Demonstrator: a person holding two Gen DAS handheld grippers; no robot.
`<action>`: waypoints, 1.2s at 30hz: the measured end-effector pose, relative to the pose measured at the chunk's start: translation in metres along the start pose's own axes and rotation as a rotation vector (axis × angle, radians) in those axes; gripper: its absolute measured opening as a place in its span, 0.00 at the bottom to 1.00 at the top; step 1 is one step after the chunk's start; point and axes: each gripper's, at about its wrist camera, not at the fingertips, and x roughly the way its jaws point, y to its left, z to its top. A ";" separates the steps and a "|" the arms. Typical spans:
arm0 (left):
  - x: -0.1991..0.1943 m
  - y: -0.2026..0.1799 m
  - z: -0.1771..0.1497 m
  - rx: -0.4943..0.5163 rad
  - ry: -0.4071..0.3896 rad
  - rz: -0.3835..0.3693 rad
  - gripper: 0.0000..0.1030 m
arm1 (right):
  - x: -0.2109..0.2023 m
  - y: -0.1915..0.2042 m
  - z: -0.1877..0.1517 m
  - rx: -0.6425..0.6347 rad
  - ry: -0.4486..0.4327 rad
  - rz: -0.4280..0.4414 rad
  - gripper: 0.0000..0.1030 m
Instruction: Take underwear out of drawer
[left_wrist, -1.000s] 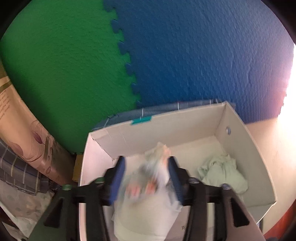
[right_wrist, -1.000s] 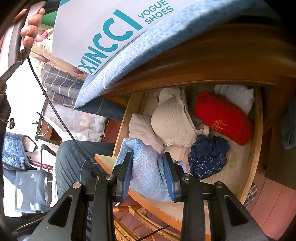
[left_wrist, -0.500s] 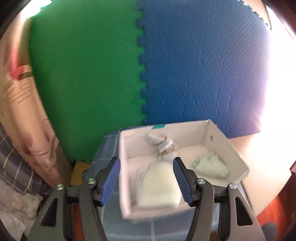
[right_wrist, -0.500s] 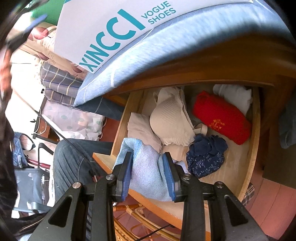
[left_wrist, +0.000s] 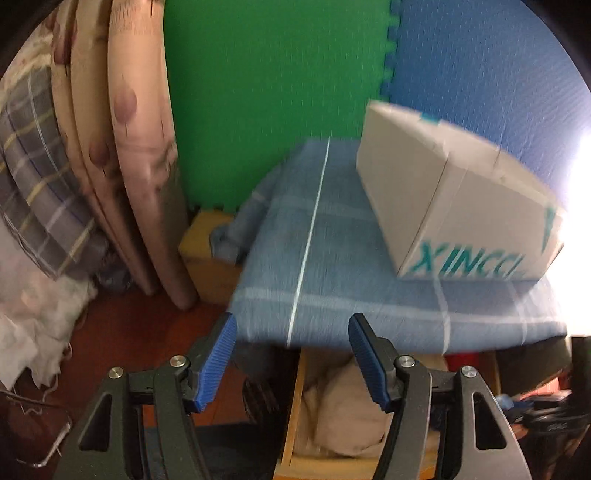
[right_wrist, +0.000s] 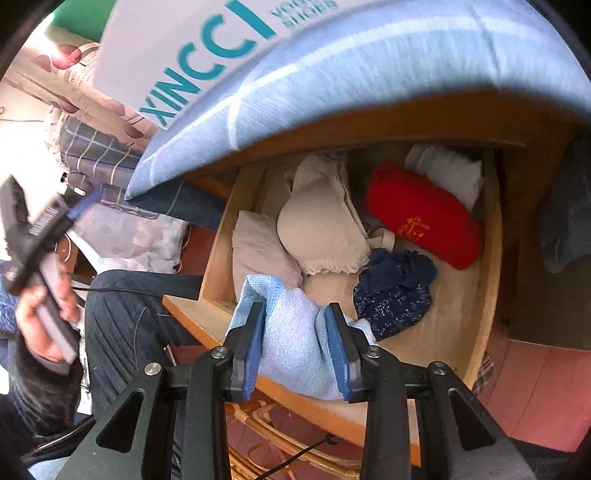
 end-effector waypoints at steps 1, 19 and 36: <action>0.009 0.000 -0.006 -0.001 0.024 0.000 0.63 | -0.004 0.004 -0.001 -0.011 -0.002 -0.008 0.31; 0.083 -0.029 -0.058 0.051 0.169 -0.060 0.63 | -0.129 0.114 0.034 -0.190 -0.178 -0.158 0.33; 0.083 -0.037 -0.063 0.096 0.158 -0.067 0.63 | -0.219 0.199 0.100 -0.301 -0.364 -0.297 0.33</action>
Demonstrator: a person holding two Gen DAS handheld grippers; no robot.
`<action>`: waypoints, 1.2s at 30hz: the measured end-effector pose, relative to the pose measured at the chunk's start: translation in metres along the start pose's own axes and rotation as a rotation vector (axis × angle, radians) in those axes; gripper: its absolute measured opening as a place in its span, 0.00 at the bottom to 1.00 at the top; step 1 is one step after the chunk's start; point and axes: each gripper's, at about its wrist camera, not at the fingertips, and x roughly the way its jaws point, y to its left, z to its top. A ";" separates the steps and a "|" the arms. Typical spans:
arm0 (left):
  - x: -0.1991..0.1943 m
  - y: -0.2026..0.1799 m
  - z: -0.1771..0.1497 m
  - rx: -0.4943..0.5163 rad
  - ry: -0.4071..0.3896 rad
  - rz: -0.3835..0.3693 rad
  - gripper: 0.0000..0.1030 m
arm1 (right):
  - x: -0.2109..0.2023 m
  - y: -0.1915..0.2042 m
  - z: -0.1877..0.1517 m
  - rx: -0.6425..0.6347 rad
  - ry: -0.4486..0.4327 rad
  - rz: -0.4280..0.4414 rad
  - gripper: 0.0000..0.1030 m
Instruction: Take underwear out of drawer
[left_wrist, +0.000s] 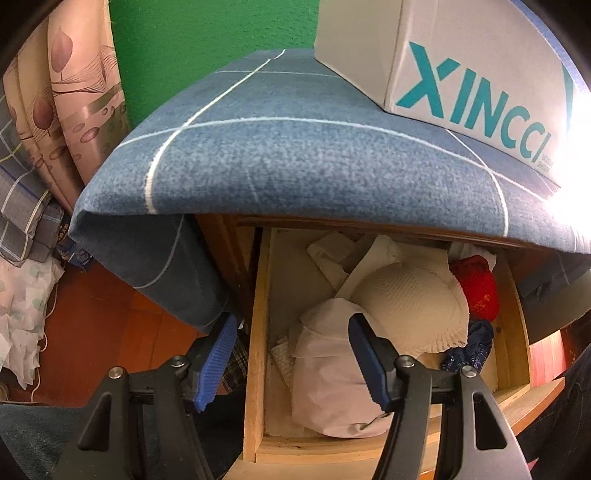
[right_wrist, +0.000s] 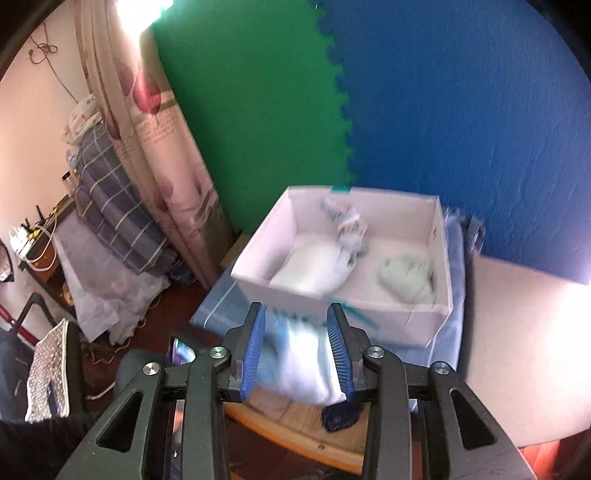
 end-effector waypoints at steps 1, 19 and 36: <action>0.000 -0.001 0.000 0.001 0.000 -0.002 0.63 | -0.001 -0.001 0.008 0.001 -0.009 -0.021 0.33; -0.019 0.027 -0.001 -0.135 -0.035 -0.037 0.63 | 0.039 0.023 -0.144 -0.206 -0.050 -0.031 0.98; -0.019 0.028 0.003 -0.189 -0.044 -0.066 0.63 | 0.266 -0.008 -0.229 0.094 0.515 -0.162 0.99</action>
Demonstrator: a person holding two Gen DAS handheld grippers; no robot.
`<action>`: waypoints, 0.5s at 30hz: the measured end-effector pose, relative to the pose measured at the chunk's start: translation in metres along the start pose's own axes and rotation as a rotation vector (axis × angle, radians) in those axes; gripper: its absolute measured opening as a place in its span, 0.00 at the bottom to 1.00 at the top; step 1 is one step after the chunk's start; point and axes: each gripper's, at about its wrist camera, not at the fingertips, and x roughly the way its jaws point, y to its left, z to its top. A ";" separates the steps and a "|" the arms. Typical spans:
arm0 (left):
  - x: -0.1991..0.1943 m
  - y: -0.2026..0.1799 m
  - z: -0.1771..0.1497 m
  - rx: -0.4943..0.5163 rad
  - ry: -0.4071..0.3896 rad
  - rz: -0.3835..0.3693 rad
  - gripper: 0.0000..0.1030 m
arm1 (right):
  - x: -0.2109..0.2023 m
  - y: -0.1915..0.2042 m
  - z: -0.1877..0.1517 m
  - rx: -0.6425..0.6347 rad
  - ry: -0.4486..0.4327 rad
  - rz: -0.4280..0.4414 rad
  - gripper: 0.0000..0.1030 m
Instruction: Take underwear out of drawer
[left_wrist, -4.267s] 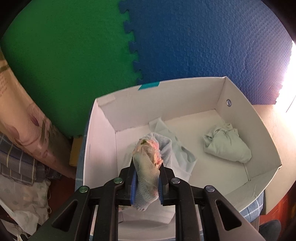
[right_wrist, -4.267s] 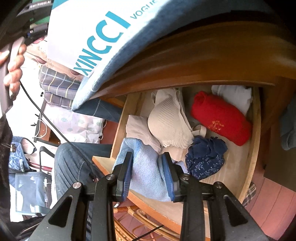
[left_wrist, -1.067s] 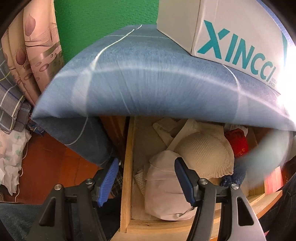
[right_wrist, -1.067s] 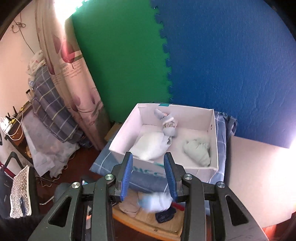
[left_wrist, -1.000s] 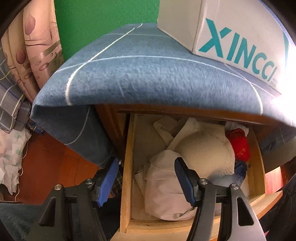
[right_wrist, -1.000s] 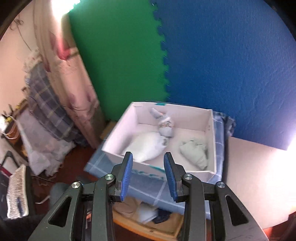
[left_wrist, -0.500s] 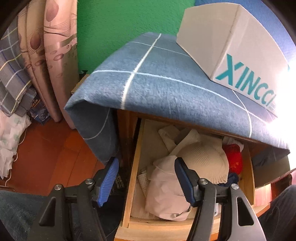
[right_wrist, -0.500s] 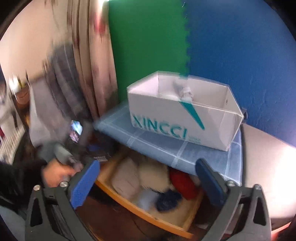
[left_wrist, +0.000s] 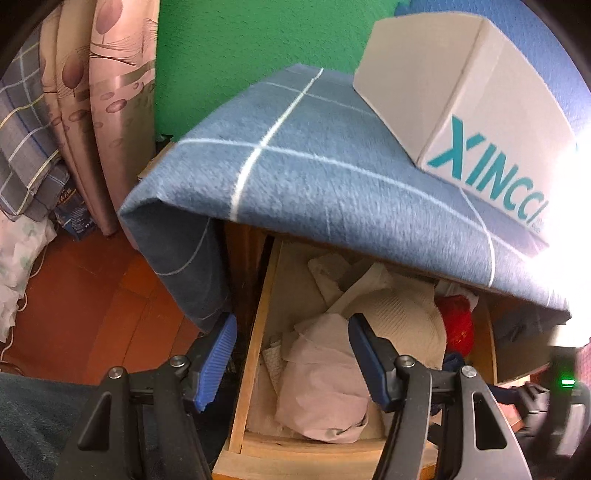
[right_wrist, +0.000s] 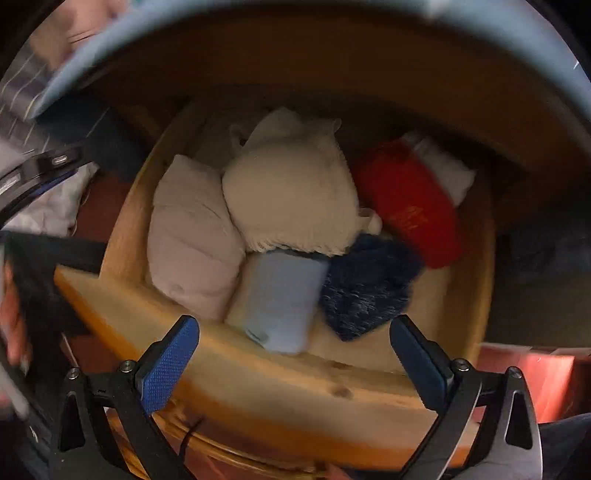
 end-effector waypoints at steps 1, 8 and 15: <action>-0.001 0.001 0.001 -0.006 -0.004 -0.002 0.63 | 0.010 0.005 0.005 0.014 0.015 -0.036 0.97; -0.008 0.007 0.004 -0.049 -0.014 -0.070 0.63 | 0.070 0.022 0.022 0.066 0.228 -0.086 0.42; -0.011 0.004 0.005 -0.037 -0.023 -0.095 0.63 | 0.104 0.018 0.043 0.098 0.390 -0.081 0.40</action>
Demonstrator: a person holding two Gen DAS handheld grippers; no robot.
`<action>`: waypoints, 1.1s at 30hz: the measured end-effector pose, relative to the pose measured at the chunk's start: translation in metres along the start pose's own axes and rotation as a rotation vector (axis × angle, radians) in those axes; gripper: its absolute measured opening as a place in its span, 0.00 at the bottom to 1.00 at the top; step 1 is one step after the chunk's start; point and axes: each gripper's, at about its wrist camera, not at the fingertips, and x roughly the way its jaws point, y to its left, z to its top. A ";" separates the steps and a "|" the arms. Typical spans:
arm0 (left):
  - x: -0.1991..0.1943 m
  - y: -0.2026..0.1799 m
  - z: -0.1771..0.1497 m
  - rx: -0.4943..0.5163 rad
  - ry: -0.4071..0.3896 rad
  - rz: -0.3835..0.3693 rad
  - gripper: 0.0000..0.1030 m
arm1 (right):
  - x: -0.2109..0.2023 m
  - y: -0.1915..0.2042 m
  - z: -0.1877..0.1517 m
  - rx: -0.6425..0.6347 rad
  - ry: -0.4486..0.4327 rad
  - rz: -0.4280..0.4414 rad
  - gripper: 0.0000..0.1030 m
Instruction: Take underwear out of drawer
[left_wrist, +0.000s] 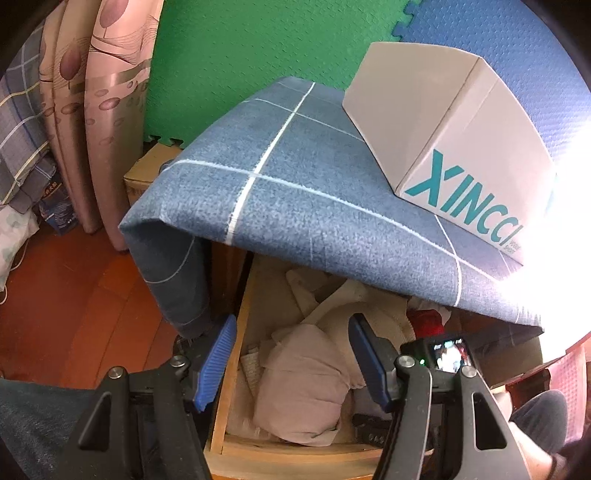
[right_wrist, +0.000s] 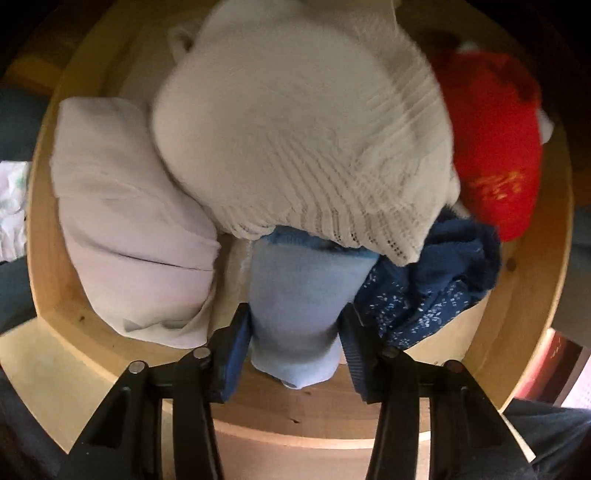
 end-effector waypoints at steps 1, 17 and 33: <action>0.000 0.000 0.000 0.004 -0.001 0.003 0.63 | -0.002 0.000 0.002 -0.016 -0.006 0.006 0.32; 0.013 -0.014 -0.009 0.112 0.006 0.105 0.63 | -0.118 -0.047 -0.132 -0.042 -0.507 0.138 0.26; 0.019 -0.033 -0.029 0.261 0.024 0.180 0.63 | -0.328 -0.085 -0.162 -0.014 -0.939 0.102 0.26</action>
